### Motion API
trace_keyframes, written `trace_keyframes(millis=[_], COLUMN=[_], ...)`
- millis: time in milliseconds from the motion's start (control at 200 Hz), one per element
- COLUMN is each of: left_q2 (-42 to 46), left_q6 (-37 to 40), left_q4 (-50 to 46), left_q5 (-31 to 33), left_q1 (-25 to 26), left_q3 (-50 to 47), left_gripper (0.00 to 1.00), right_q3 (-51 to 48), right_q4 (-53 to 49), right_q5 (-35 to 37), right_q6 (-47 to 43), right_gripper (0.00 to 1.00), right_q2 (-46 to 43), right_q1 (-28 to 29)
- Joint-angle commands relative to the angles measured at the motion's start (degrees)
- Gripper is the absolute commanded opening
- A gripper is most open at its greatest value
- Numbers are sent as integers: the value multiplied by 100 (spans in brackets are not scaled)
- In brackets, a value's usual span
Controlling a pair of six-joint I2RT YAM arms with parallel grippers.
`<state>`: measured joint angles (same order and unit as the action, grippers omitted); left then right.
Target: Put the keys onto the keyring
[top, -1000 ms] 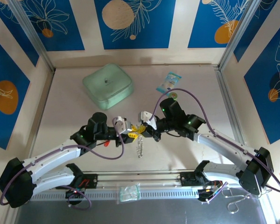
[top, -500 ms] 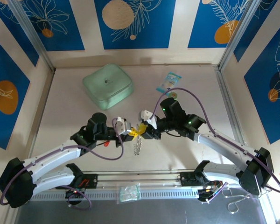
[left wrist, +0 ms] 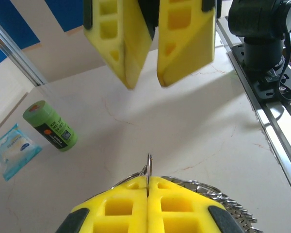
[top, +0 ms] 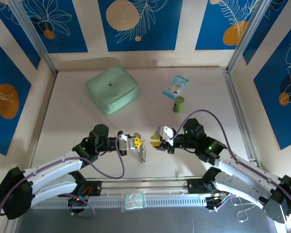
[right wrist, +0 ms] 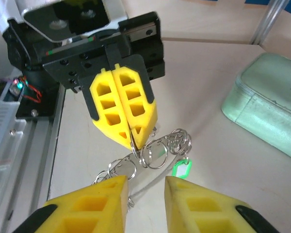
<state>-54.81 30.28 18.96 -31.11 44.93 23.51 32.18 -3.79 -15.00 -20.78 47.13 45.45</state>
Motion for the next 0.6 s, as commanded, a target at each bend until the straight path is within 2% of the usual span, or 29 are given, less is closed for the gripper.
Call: trace_keyframes(millis=[0, 395, 500, 595], left_q2=[100, 206, 232, 218], left_q6=[252, -85, -522, -1297], left_q4=[318, -296, -364, -510], left_q5=[-38, 194, 544, 1350], left_q1=[60, 95, 104, 102], left_q3=[30, 310, 410, 612], left_gripper=[0, 0, 0, 0], right_q3=[49, 185, 182, 227], right_q4=[236, 302, 375, 643], right_q5=[296, 743, 742, 692], right_q6=[-332, -540, -403, 112], right_gripper=[25, 29, 29, 30], right_q2=[179, 494, 449, 318], right_q1=[180, 380, 373, 192])
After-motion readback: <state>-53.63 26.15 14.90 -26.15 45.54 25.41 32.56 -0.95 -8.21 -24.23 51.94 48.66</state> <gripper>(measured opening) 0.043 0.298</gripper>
